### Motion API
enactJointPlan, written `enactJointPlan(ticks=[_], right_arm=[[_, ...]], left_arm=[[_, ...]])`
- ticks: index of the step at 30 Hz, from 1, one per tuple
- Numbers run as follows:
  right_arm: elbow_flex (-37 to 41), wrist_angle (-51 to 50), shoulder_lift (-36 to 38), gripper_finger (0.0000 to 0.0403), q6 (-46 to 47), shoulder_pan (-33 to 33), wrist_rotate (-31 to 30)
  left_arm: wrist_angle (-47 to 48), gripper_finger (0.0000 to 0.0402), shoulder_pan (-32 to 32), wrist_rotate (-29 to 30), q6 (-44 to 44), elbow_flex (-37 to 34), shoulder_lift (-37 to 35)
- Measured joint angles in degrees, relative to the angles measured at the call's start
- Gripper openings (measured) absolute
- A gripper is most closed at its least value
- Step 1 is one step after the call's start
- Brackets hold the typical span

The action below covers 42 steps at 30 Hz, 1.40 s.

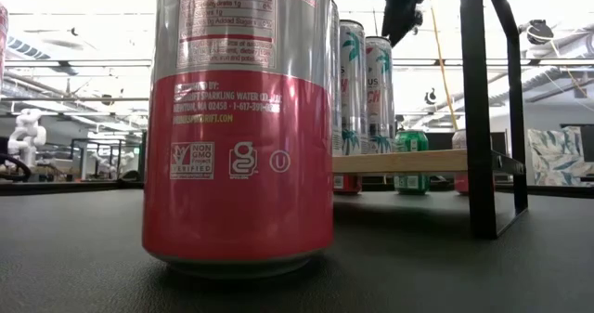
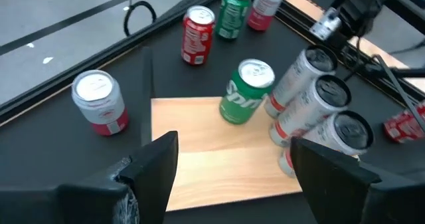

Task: Place canned beverage on shelf
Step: Put the top green soda can aligned with the other top green soda can

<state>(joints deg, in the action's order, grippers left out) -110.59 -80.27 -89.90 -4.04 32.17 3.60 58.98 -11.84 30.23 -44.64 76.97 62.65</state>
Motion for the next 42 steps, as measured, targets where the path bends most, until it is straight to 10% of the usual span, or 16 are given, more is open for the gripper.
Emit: enactJointPlan(ticks=[11,30,42], right_arm=[[17.7,12.3,0.0,0.0293,-16.1,9.5,8.7],[24.2,17.0,-0.1,0.0364,-9.9,12.2,16.2],[24.2,15.5,-1.4,0.0399,-18.9,12.8,5.4]], left_arm=[[0.0,0.0288,1.0,0.3,-10.0,0.0,0.0],[0.1,0.0288,1.0,4.2,-8.6,0.0,2.6],[0.1,0.0288,2.1,8.3,-4.0,0.0,2.6]])
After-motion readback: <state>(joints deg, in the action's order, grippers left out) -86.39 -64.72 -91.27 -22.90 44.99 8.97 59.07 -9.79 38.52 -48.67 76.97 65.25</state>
